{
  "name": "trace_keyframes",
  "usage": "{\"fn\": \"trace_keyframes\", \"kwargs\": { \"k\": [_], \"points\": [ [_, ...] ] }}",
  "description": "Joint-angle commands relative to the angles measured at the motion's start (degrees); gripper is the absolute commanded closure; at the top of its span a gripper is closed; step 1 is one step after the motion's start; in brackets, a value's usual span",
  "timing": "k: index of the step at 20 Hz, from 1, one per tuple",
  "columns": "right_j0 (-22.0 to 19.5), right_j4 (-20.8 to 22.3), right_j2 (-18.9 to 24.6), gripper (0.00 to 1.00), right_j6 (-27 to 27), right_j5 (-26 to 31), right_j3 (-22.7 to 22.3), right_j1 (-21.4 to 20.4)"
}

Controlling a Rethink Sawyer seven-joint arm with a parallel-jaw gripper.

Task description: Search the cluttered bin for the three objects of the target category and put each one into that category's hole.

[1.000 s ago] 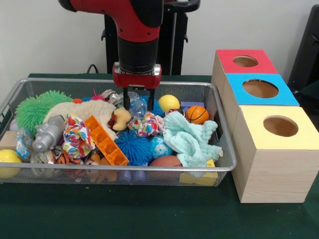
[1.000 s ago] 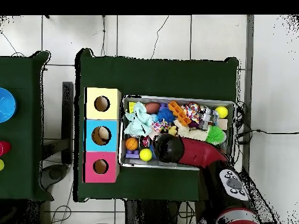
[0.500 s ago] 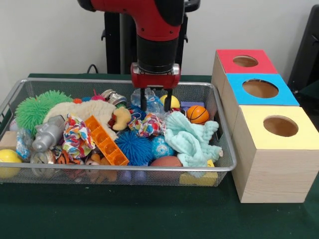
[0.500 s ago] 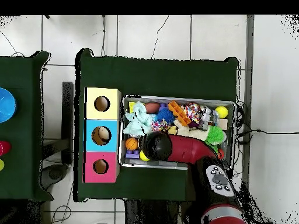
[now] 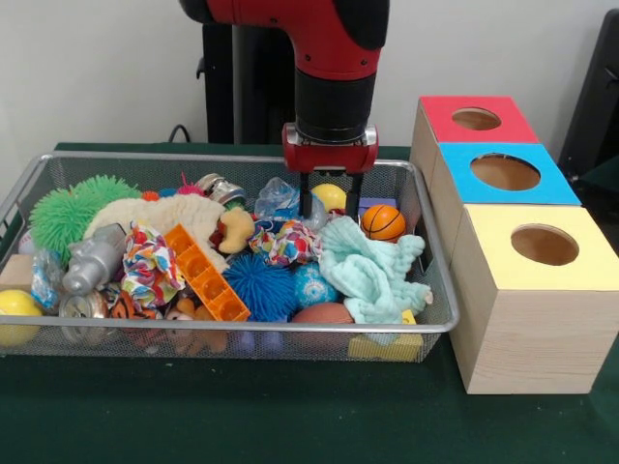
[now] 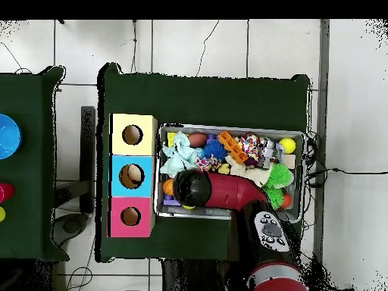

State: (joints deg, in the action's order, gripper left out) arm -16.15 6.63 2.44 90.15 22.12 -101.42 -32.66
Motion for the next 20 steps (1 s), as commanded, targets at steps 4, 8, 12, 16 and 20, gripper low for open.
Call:
{"fn": "trace_keyframes", "kwargs": {
  "k": [4, 8, 12, 16, 20],
  "points": [
    [-1.3, -3.5, 2.8, 0.0, 9.4, 0.7, -0.6, -1.1],
    [-1.4, -3.4, 2.4, 0.0, 8.6, 1.3, -0.1, -1.5],
    [-2.1, -3.7, 3.1, 0.0, 6.9, 4.2, 1.9, -1.7],
    [-1.1, -4.6, 2.4, 0.0, 7.1, 9.3, 3.6, -3.6],
    [-0.3, -4.5, 1.8, 0.0, 6.6, 13.5, 6.7, -3.8]
  ]
}}
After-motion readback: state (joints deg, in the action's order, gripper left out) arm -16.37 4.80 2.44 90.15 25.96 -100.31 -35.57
